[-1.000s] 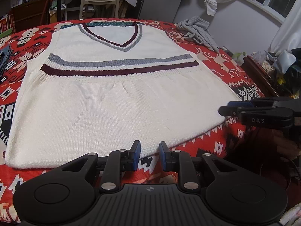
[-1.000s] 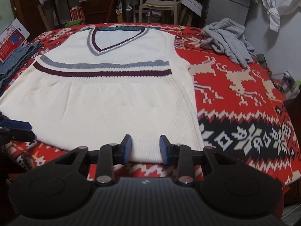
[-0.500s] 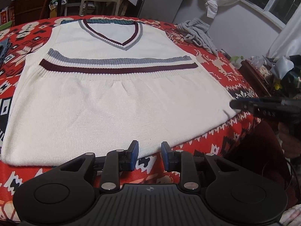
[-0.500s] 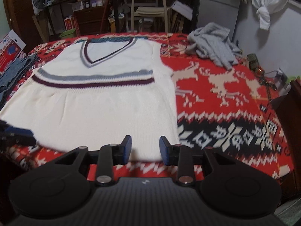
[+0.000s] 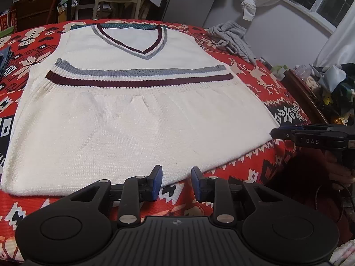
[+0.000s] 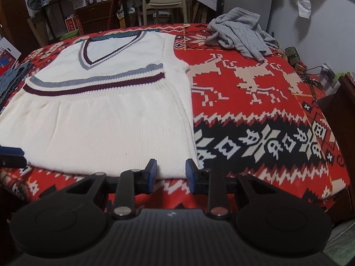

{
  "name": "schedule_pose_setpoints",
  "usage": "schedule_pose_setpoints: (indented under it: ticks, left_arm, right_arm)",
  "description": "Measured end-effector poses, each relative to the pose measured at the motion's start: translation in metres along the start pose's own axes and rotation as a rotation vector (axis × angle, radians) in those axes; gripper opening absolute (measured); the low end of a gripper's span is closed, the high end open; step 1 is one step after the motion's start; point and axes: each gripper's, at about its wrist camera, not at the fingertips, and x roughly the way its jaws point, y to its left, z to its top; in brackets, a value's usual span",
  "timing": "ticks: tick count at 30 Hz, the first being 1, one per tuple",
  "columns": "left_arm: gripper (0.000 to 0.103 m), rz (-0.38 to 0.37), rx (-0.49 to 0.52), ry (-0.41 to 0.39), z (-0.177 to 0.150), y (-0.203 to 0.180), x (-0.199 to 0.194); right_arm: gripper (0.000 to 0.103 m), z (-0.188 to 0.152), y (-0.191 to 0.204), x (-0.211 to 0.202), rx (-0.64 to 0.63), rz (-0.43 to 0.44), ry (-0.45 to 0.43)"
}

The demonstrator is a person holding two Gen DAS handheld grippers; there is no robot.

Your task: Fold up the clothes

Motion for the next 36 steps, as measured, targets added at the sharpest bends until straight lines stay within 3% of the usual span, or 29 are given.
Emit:
schedule_pose_setpoints:
  ticks: [6, 15, 21, 31, 36]
  left_arm:
    - [0.03, -0.004, -0.005, -0.001, 0.0, 0.0, 0.0]
    - [0.03, 0.015, 0.019, -0.002, 0.0, -0.005, 0.0]
    - [0.03, 0.012, 0.014, -0.003, -0.001, -0.004, 0.0]
    - [0.028, 0.006, -0.027, -0.011, 0.006, -0.001, -0.006]
    - [0.027, 0.078, 0.006, -0.084, 0.017, -0.002, -0.019]
  right_arm:
    - [0.031, 0.015, 0.026, -0.018, 0.011, -0.039, -0.033]
    - [0.031, 0.031, 0.121, 0.003, -0.188, -0.027, -0.093]
    - [0.031, 0.022, 0.129, 0.026, -0.129, 0.031, -0.025]
    - [0.033, 0.006, 0.119, 0.009, -0.146, 0.044, -0.019]
    - [0.034, 0.017, 0.117, -0.001, -0.128, 0.051, -0.042]
